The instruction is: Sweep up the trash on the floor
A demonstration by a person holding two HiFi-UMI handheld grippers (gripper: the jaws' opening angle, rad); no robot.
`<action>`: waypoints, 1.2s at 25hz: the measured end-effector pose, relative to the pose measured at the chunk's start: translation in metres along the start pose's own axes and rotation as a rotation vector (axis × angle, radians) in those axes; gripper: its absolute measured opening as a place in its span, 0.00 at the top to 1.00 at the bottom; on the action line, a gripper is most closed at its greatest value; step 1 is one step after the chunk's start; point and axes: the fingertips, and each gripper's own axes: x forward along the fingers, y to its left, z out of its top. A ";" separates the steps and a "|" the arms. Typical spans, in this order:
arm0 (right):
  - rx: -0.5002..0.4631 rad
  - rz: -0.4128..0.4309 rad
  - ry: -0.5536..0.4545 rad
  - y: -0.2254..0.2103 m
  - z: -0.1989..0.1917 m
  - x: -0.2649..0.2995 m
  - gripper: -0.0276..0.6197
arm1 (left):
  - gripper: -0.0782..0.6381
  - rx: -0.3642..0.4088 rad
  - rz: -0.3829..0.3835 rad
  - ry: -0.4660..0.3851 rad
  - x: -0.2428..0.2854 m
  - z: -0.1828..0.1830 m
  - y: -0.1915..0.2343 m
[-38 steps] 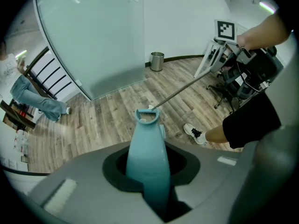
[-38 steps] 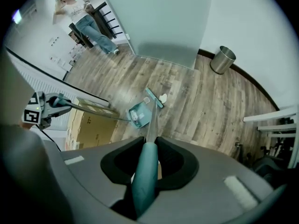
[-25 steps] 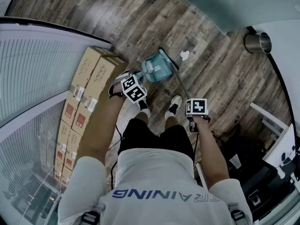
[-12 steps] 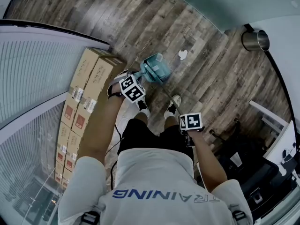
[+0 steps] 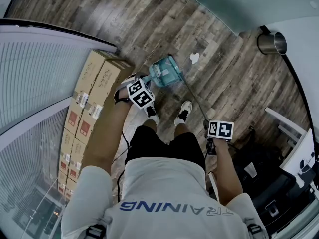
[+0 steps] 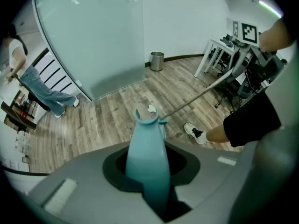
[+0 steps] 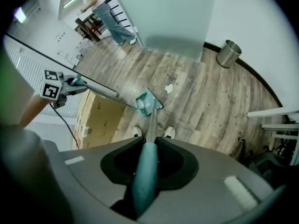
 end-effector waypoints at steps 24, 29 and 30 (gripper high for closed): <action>0.050 -0.178 -0.023 -0.032 0.069 0.055 0.80 | 0.76 0.000 0.002 0.009 0.001 -0.001 0.000; 0.004 -0.089 0.024 0.011 0.041 0.062 0.80 | 0.76 -0.003 0.000 0.010 0.002 -0.002 0.000; -0.006 -0.070 0.036 0.019 0.035 0.062 0.80 | 0.76 -0.002 0.000 0.010 0.002 -0.002 -0.001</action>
